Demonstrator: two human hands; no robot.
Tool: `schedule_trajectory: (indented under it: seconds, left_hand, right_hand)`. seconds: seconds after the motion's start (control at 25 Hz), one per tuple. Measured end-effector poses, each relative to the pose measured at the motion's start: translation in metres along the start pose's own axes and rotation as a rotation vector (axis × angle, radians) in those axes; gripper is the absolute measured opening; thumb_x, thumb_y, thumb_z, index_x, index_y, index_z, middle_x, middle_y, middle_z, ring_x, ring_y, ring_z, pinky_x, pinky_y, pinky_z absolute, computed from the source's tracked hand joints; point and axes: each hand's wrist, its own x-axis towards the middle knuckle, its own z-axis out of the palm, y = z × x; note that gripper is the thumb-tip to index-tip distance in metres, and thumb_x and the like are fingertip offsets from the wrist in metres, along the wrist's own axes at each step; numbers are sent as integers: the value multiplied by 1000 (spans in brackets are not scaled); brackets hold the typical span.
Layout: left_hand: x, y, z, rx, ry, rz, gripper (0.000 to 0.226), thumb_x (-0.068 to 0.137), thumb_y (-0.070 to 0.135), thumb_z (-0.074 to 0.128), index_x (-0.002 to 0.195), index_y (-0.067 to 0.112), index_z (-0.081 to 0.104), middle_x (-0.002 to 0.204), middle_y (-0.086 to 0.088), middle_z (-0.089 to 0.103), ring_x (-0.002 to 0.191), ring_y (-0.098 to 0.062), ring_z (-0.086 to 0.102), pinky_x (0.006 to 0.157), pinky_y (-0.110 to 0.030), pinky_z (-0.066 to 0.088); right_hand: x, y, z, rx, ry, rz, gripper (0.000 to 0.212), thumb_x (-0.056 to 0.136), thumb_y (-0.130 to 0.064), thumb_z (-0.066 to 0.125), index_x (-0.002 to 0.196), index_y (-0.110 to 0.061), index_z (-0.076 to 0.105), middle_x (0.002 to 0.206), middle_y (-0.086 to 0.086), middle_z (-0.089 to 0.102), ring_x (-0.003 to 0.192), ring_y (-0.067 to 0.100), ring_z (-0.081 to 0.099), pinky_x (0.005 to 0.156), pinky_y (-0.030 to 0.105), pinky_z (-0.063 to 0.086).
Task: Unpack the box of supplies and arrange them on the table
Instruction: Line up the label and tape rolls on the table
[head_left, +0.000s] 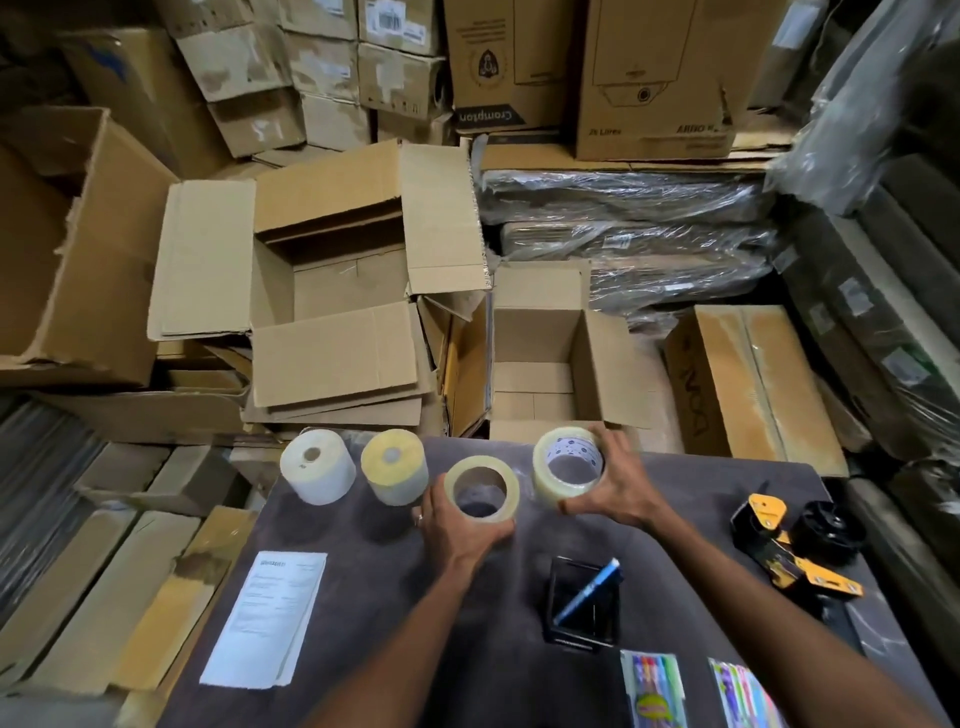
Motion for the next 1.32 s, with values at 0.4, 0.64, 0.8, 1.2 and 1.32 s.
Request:
schedule_trajectory:
  seconds: [0.4, 0.64, 0.8, 1.2, 1.32]
  left_hand:
    - [21, -9, 43, 14, 100, -56, 111, 34, 66, 80, 129, 19, 48, 126, -1, 58, 125, -28, 48, 109, -45, 37]
    - [31, -3, 46, -1, 70, -87, 122, 41, 53, 89, 145, 13, 39, 142, -7, 51, 137, -31, 38, 115, -46, 30]
    - [29, 0, 51, 13, 64, -97, 126, 48, 42, 95, 152, 6, 33, 151, -13, 45, 143, -30, 34, 120, -48, 21]
    - [23, -7, 49, -52, 94, -99, 125, 43, 46, 96, 148, 9, 40, 149, -12, 48, 140, -32, 40, 116, -48, 32]
    - [21, -18, 50, -64, 131, -89, 115, 41, 52, 92, 140, 13, 48, 139, -10, 56, 132, -31, 48, 108, -51, 40]
  right_hand:
    - [26, 46, 39, 34, -100, 44, 115, 41, -40, 95, 140, -20, 40, 124, -6, 43, 117, 18, 49, 98, 28, 41]
    - [22, 56, 54, 36, -105, 43, 117, 37, -54, 89, 140, -30, 38, 127, -9, 45, 116, 16, 51, 98, 38, 49]
    - [18, 58, 55, 51, -89, 55, 117, 40, -55, 88, 141, -30, 37, 127, -10, 43, 117, 14, 50, 99, 35, 47]
    - [21, 58, 57, 74, -119, 108, 133, 45, -49, 91, 156, -22, 22, 151, -1, 34, 138, 19, 38, 113, 34, 36]
    - [18, 59, 59, 89, -124, 133, 137, 44, -53, 88, 158, -24, 18, 155, 0, 32, 142, 20, 34, 116, 37, 34]
